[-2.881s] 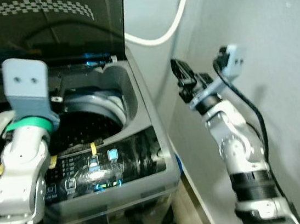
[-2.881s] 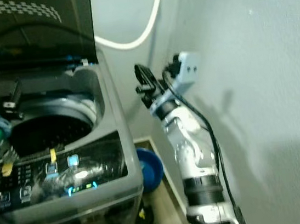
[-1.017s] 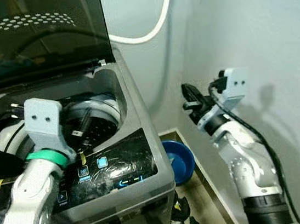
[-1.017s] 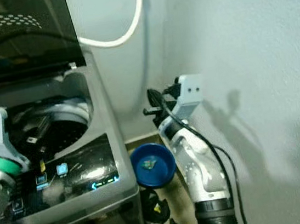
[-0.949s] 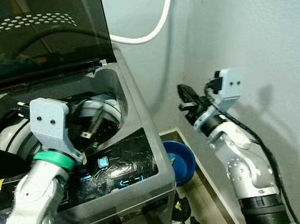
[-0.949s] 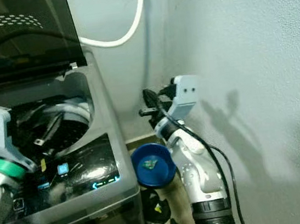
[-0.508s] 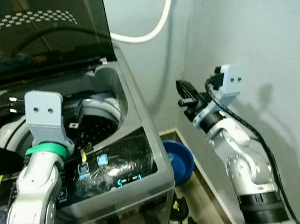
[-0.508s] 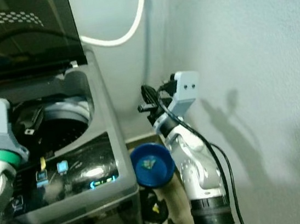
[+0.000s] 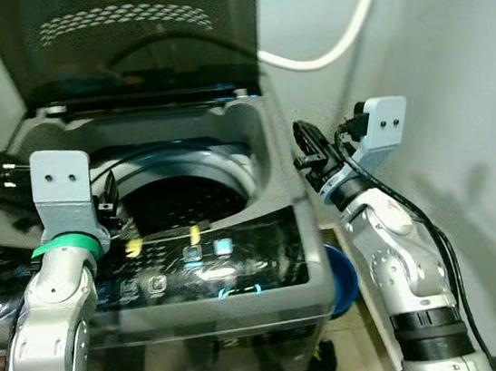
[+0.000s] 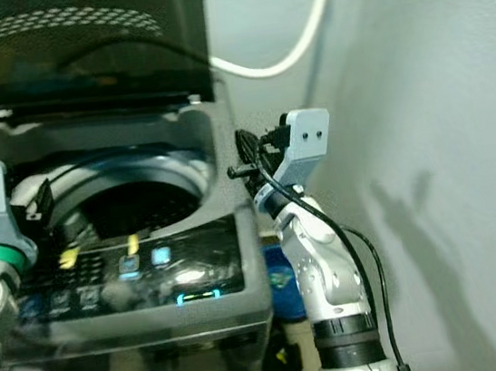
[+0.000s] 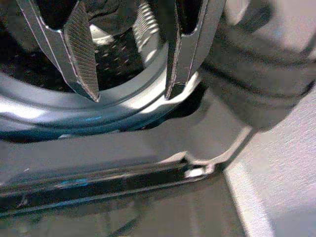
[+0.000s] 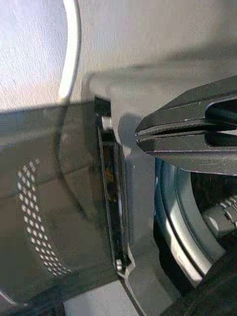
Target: Clothes washing
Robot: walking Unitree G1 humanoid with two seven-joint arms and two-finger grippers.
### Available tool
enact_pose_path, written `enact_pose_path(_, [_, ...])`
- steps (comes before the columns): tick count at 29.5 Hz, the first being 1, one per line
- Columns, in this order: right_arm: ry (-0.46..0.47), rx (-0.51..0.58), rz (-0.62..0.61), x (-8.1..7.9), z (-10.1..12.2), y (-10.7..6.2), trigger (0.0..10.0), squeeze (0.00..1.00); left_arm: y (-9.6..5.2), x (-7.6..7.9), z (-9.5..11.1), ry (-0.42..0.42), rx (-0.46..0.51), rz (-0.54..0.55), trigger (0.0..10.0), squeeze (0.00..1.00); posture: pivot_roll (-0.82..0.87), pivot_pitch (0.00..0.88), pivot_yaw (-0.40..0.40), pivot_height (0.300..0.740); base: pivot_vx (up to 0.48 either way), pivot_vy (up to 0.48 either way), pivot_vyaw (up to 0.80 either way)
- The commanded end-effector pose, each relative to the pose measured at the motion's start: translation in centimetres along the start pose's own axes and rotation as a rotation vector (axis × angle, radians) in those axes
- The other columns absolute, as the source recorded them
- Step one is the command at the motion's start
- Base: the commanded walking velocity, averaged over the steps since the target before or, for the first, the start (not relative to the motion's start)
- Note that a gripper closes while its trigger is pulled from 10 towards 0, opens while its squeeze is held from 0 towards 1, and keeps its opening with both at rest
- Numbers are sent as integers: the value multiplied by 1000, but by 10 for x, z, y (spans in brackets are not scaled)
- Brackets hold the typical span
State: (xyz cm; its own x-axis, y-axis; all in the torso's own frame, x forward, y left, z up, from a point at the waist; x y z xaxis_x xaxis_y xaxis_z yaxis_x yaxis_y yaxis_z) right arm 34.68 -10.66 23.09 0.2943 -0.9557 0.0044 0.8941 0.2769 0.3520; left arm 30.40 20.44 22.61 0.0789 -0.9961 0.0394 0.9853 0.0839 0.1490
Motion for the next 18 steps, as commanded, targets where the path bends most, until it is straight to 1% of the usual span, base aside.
enact_pose_path(1, [8, -6, -21, 2, -2, 2, 10000, 0, 0, 3, -4, 13, -4, 1, 10000, 0, 135, 29, 20, 740, 0, 0, 800])
enact_pose_path(5, [12, -6, -15, 3, -2, 3, 10000, 0, 3, 6, 1, 15, 20, 8, 10000, 0, 138, 32, 8, 740, 0, 0, 800])
enact_pose_path(8, [8, -5, -6, 2, -2, 3, 10000, 0, 5, 10, 0, 5, 6, -2, 10000, 0, 130, 35, 12, 740, 0, 0, 800])
enact_pose_path(10, [5, 0, -3, 1, 0, 4, 10000, 0, 6, 12, -1, -29, -2, -3, 10000, 0, 130, 35, 12, 740, 0, 0, 800])
enact_pose_path(12, [5, 0, -3, 1, 0, 4, 10000, 0, 6, 12, -1, -29, -2, -3, 10000, 0, 130, 35, 12, 740, 0, 0, 800])
enact_pose_path(13, [5, 3, -5, 1, 0, 4, 10000, 0, 7, 11, 0, -52, -11, 9, 10000, 0, 130, 35, 12, 740, 0, 0, 800])
enact_pose_path(15, [3, 7, -8, 2, 1, 4, 10000, 0, 7, 11, 1, -65, -12, 13, 10000, 0, 123, 35, 15, 740, 0, 0, 800])
enact_pose_path(18, [-1, 8, -13, 4, 1, 4, 10000, 0, 7, 10, 2, -60, -10, 17, 10000, 0, 123, 35, 13, 740, 0, 0, 800])
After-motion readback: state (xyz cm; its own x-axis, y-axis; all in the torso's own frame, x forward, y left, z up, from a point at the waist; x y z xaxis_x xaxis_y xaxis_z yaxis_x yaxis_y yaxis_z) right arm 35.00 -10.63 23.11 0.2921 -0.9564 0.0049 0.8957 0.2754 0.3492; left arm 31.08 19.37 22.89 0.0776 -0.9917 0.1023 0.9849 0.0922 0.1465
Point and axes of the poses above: a point about 5 cm out from each wrist's last joint towards the gripper, its own y axis pointing out of the wrist towards the gripper, its own z axis along the axis of the wrist's last joint, x = y × z, the point moved 1 cm from there along y, pointing out of the wrist towards the gripper, and after that the axes turned 14 degrees about -y, right-handed, at the moved point
